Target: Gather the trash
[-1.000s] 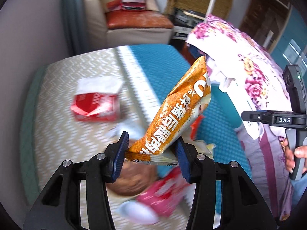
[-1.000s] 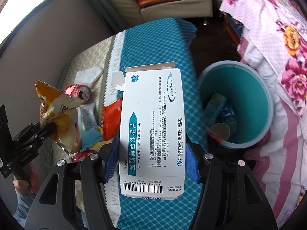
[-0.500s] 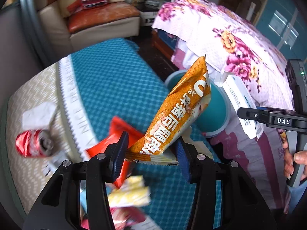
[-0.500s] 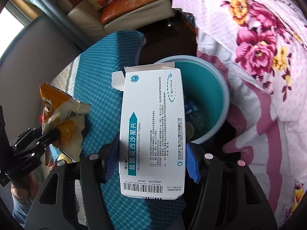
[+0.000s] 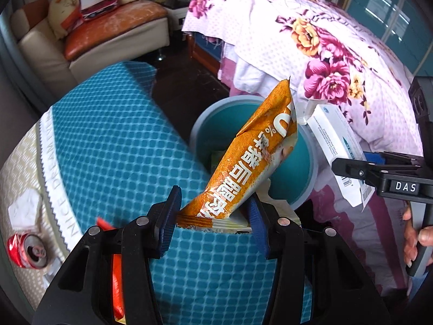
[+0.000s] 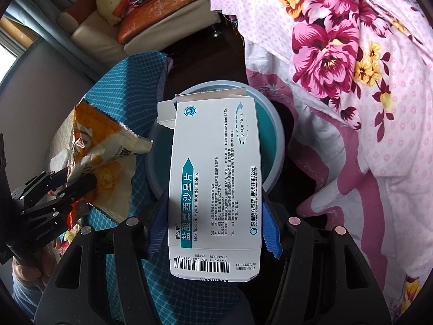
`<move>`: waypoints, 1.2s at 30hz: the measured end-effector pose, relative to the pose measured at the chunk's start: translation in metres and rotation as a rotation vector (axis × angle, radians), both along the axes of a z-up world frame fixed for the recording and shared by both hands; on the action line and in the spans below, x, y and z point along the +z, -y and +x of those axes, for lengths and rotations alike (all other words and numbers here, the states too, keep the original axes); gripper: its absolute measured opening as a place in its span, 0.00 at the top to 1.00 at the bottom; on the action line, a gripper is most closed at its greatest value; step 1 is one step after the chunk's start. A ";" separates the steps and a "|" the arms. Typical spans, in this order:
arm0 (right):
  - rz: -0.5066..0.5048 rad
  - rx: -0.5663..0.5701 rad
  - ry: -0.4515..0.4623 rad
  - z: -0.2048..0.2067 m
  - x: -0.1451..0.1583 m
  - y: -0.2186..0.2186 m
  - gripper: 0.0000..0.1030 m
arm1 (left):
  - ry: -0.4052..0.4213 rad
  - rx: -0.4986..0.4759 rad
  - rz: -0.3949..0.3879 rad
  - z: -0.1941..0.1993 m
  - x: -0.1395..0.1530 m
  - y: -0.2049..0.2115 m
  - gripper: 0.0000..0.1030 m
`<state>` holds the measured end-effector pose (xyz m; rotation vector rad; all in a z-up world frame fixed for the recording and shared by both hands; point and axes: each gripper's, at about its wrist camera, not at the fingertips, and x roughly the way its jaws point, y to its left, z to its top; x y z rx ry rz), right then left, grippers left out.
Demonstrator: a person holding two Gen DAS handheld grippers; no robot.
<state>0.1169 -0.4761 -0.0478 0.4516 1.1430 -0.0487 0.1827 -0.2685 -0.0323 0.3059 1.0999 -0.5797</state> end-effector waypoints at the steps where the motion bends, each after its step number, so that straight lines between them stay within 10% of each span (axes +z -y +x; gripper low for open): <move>1: -0.001 -0.002 -0.002 0.001 -0.001 0.002 0.44 | -0.002 -0.003 0.002 0.000 -0.002 0.003 0.52; 24: -0.004 0.010 -0.038 0.024 -0.016 -0.004 0.44 | -0.025 0.061 -0.047 0.007 -0.010 -0.021 0.20; 36: -0.005 0.033 -0.057 0.038 -0.019 -0.021 0.40 | -0.014 0.068 -0.076 0.006 -0.003 -0.039 0.20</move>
